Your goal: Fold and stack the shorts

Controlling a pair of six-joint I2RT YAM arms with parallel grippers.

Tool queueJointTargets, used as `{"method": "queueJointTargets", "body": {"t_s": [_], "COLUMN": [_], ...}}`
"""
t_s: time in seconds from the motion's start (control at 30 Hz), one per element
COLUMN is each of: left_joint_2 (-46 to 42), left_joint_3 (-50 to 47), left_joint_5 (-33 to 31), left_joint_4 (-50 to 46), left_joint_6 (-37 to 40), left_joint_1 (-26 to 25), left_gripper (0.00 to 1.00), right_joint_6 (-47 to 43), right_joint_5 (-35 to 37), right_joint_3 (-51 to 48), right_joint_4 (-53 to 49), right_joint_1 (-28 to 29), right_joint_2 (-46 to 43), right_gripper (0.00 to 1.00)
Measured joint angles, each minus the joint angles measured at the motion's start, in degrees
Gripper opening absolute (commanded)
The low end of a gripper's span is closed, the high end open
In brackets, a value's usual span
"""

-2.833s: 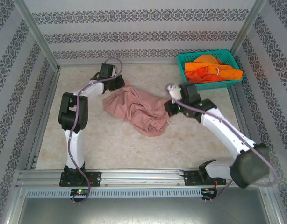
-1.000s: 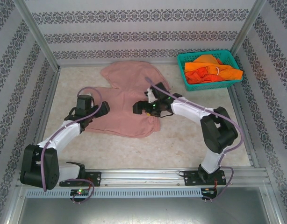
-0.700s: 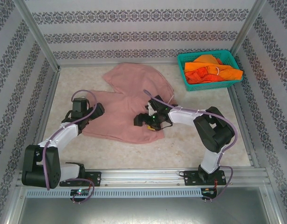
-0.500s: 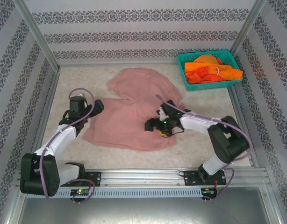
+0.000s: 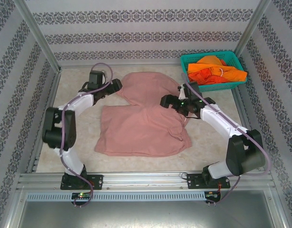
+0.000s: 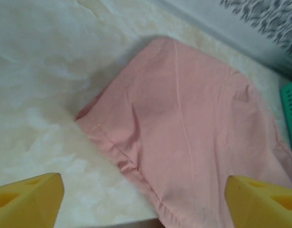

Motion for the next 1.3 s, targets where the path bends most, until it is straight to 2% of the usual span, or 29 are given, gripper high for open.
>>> {"method": "queueJointTargets", "body": {"t_s": [0.23, 0.37, 0.5, 0.7, 0.77, 0.87, 1.0, 1.17, 1.3], "left_joint_2": [14.7, 17.7, 19.1, 22.4, 23.4, 23.7, 20.6, 6.2, -8.6], "left_joint_3": [13.4, 16.6, 18.4, 21.0, 21.6, 21.7, 18.5, 6.1, -5.8], "left_joint_5": [-0.3, -1.4, -1.5, -1.1, -0.4, 0.0, -0.4, -2.5, -5.3], "left_joint_4": [-5.8, -7.9, -8.8, -9.2, -9.6, -10.4, -9.9, -7.8, -3.4], "left_joint_6": [1.3, 2.1, 2.1, 1.2, 0.9, 1.0, 1.7, 2.2, 2.1], "left_joint_1": [-0.1, -0.1, -0.1, -0.1, -0.1, -0.1, -0.1, 0.2, 1.2], "left_gripper": [0.72, 0.63, 0.56, 0.27, 0.13, 0.01, 0.00, 0.00, 0.00], "right_joint_6": [0.5, 0.5, 0.5, 0.6, 0.7, 0.8, 0.5, 0.0, -1.0], "right_joint_5": [5.2, 7.3, 8.7, 9.8, 9.9, 10.0, 9.8, 8.6, 8.2], "right_joint_3": [-0.3, -0.2, -0.2, 0.2, 1.1, 2.2, 4.0, 4.7, 5.0], "right_joint_4": [0.2, 0.9, 1.1, 1.7, 2.1, 3.1, 3.9, 6.2, 7.4], "right_joint_1": [-9.3, -12.7, -13.4, -14.0, -14.4, -15.1, -15.1, -14.9, -13.5], "right_joint_2": [0.2, 3.5, 8.4, 14.0, 15.9, 18.0, 20.3, 20.8, 19.3], "right_gripper": [0.97, 0.97, 0.97, 0.87, 0.79, 0.64, 0.38, 0.02, 0.00]}}
